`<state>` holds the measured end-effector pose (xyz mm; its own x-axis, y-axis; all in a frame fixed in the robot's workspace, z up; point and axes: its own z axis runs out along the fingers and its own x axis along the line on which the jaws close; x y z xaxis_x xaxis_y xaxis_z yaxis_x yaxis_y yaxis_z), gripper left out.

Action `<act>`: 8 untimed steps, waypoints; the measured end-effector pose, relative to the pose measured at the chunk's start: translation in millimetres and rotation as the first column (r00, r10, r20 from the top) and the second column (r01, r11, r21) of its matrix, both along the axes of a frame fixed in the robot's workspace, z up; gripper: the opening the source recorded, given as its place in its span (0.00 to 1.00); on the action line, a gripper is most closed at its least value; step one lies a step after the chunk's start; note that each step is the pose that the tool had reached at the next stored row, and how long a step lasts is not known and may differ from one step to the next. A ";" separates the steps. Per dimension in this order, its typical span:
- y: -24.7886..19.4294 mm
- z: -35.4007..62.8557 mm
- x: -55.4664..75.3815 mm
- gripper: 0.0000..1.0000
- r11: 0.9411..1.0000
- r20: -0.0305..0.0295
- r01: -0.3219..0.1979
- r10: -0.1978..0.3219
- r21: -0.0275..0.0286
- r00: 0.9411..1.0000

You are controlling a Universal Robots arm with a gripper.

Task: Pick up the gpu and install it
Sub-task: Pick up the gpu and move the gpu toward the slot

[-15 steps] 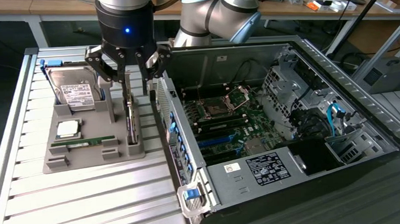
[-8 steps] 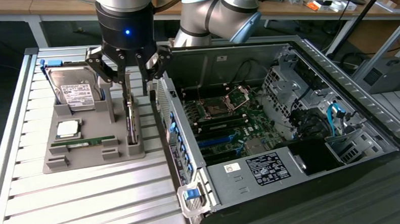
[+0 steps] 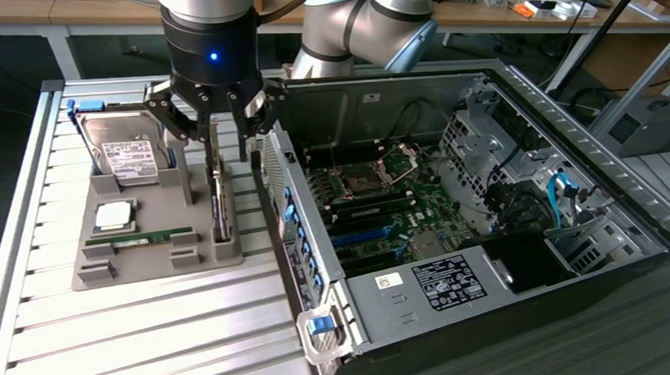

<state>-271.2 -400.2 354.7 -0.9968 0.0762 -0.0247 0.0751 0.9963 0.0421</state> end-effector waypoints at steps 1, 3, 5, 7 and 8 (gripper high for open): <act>0.0 -0.1 0.0 0.42 1.000 0.000 0.000 0.000 0.000 1.000; 0.0 -0.5 0.0 0.42 1.000 0.000 0.000 0.000 0.000 1.000; 0.0 -0.9 0.0 0.42 1.000 0.000 0.000 0.000 0.000 1.000; 0.0 -1.3 0.0 0.42 1.000 0.000 0.000 0.000 0.000 1.000; 0.0 -1.4 0.0 0.42 1.000 0.000 0.000 0.000 0.000 1.000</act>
<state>-271.2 -400.3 353.3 -0.9968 0.0761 -0.0246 0.0750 0.9963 0.0420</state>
